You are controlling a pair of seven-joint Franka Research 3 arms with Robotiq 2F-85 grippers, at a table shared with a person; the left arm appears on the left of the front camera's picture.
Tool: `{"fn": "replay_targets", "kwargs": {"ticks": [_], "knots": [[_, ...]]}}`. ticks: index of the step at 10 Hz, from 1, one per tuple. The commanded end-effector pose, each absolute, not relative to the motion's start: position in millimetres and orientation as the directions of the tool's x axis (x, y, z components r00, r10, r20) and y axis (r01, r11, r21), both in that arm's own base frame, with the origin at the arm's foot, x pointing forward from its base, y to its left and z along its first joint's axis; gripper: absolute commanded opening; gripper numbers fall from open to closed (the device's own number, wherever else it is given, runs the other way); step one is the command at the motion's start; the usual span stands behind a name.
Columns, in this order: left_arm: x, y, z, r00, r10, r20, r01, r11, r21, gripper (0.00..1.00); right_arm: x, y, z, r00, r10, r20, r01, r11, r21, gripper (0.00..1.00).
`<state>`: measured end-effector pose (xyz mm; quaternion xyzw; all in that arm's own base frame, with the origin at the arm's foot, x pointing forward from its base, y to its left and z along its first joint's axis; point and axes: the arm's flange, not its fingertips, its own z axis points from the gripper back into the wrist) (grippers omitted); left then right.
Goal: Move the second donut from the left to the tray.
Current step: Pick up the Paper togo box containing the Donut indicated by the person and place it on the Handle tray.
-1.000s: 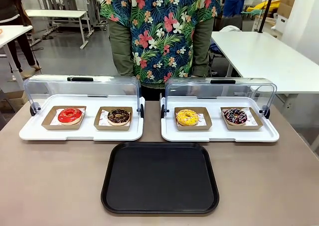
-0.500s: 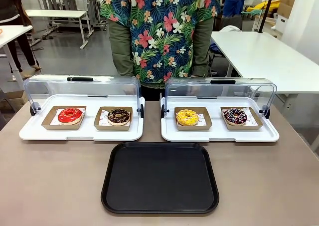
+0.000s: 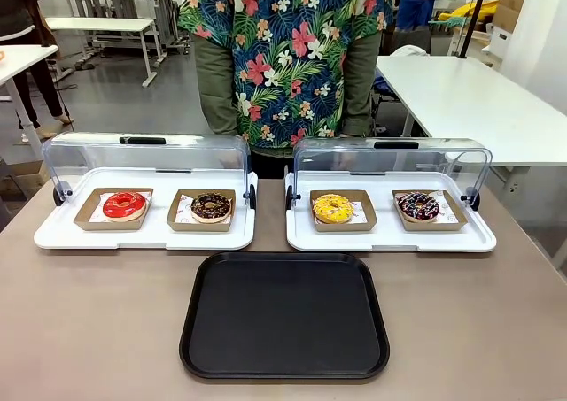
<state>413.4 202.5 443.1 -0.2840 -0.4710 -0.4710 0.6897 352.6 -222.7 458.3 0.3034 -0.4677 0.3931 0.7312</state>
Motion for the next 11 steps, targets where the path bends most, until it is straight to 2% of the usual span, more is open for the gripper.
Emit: {"fn": "replay_targets", "kwargs": {"ticks": [1, 11], "knots": [[413.4, 202.8, 444.8, 0.108, -0.384, 0.917, 0.919, 0.391, 0.056, 1.0, 353.9, -223.0, 459.6, 0.231, 0.283, 0.931, -0.862, 0.502, 0.061, 1.0], [413.4, 202.8, 444.8, 0.108, -0.384, 0.917, 0.919, 0.391, 0.056, 1.0, 353.9, -223.0, 459.6, 0.231, 0.283, 0.931, -0.862, 0.502, 0.061, 1.0]]}}
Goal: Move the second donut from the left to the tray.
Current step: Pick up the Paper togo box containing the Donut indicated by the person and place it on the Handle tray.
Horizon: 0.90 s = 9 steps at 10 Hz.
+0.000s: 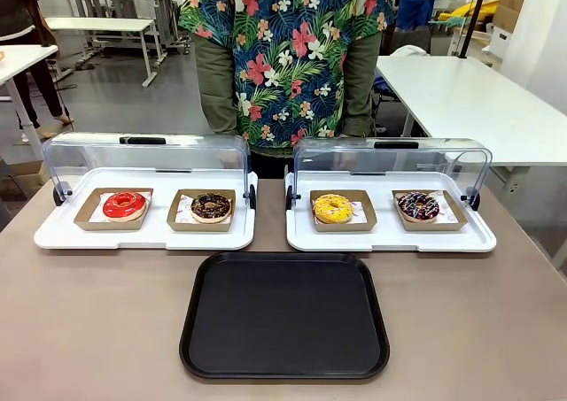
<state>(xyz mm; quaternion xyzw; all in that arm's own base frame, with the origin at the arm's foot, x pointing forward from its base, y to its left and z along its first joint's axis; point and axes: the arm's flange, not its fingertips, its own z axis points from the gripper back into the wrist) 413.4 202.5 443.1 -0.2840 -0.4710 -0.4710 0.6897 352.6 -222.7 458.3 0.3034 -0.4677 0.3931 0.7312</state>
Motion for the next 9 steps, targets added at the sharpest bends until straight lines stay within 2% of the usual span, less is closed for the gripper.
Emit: {"fn": "replay_targets", "kwargs": {"ticks": [1, 9], "knots": [[413.4, 202.8, 444.8, 0.108, -0.384, 0.917, 0.919, 0.391, 0.056, 1.0, 353.9, -223.0, 459.6, 0.231, 0.283, 0.931, -0.862, 0.502, 0.061, 1.0], [413.4, 202.8, 444.8, 0.108, -0.384, 0.917, 0.919, 0.391, 0.056, 1.0, 353.9, -223.0, 459.6, 0.231, 0.283, 0.931, -0.862, 0.502, 0.061, 1.0]]}}
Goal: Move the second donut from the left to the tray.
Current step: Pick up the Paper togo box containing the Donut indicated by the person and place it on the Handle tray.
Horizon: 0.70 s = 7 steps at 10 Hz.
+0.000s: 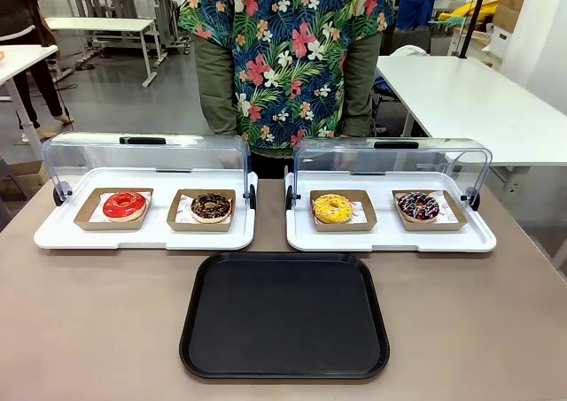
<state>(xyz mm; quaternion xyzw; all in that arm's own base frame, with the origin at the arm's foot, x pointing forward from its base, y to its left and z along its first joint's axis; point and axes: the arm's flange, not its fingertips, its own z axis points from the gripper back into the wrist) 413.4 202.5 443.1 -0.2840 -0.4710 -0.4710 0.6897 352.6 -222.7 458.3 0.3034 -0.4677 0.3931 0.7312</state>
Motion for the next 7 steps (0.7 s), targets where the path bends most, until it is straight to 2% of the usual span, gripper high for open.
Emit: {"fn": "replay_targets", "kwargs": {"ticks": [1, 7], "knots": [[413.4, 202.8, 444.8, 0.108, -0.384, 0.917, 0.919, 0.391, 0.056, 1.0, 353.9, -223.0, 459.6, 0.231, 0.283, 0.931, -0.862, 0.502, 0.061, 1.0], [413.4, 202.8, 444.8, 0.108, -0.384, 0.917, 0.919, 0.391, 0.056, 1.0, 353.9, -223.0, 459.6, 0.231, 0.283, 0.931, -0.862, 0.502, 0.061, 1.0]]}}
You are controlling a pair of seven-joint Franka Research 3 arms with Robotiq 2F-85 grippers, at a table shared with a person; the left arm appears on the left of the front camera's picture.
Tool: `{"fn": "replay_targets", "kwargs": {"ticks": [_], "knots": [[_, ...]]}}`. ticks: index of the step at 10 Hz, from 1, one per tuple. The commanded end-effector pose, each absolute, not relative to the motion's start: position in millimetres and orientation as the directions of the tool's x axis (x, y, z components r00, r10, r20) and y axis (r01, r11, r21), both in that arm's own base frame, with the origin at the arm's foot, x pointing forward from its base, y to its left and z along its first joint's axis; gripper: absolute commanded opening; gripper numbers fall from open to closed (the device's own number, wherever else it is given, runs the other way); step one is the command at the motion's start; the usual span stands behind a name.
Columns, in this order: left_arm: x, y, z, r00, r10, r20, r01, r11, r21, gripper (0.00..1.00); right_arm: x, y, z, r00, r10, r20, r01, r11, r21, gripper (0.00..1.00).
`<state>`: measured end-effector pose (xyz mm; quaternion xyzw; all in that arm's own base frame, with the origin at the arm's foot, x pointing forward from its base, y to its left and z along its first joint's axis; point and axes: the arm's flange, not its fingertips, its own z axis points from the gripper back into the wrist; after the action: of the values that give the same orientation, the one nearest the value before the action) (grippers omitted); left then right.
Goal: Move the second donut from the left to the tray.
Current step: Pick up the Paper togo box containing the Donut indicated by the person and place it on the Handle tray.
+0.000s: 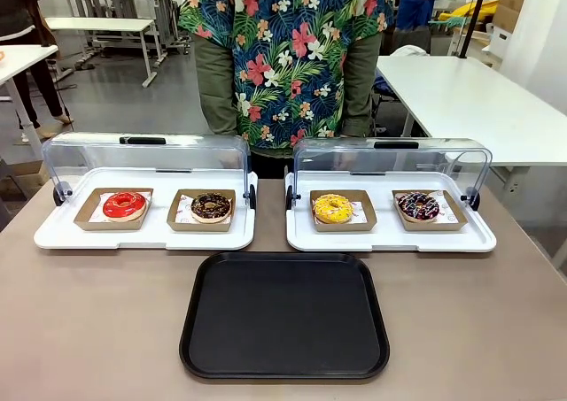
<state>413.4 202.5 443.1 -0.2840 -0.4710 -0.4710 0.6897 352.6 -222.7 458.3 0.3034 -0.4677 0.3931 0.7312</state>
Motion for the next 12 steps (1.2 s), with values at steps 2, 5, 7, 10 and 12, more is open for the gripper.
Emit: {"fn": "replay_targets", "kwargs": {"ticks": [2, 5, 7, 10, 12], "knots": [[413.4, 202.8, 444.8, 0.108, -0.384, 0.917, 0.919, 0.391, 0.056, 1.0, 353.9, -223.0, 459.6, 0.231, 0.283, 0.931, -0.862, 0.502, 0.061, 1.0], [413.4, 202.8, 444.8, 0.108, -0.384, 0.917, 0.919, 0.391, 0.056, 1.0, 353.9, -223.0, 459.6, 0.231, 0.283, 0.931, -0.862, 0.502, 0.061, 1.0], [413.4, 202.8, 444.8, 0.108, -0.384, 0.917, 0.919, 0.391, 0.056, 1.0, 353.9, -223.0, 459.6, 0.231, 0.283, 0.931, -0.862, 0.502, 0.061, 1.0], [413.4, 202.8, 444.8, 0.108, -0.384, 0.917, 0.919, 0.391, 0.056, 1.0, 353.9, -223.0, 459.6, 0.231, 0.283, 0.931, -0.862, 0.502, 0.061, 1.0], [413.4, 202.8, 444.8, 0.108, -0.384, 0.917, 0.919, 0.391, 0.056, 1.0, 353.9, -223.0, 459.6, 0.231, 0.283, 0.931, -0.862, 0.502, 0.061, 1.0]]}}
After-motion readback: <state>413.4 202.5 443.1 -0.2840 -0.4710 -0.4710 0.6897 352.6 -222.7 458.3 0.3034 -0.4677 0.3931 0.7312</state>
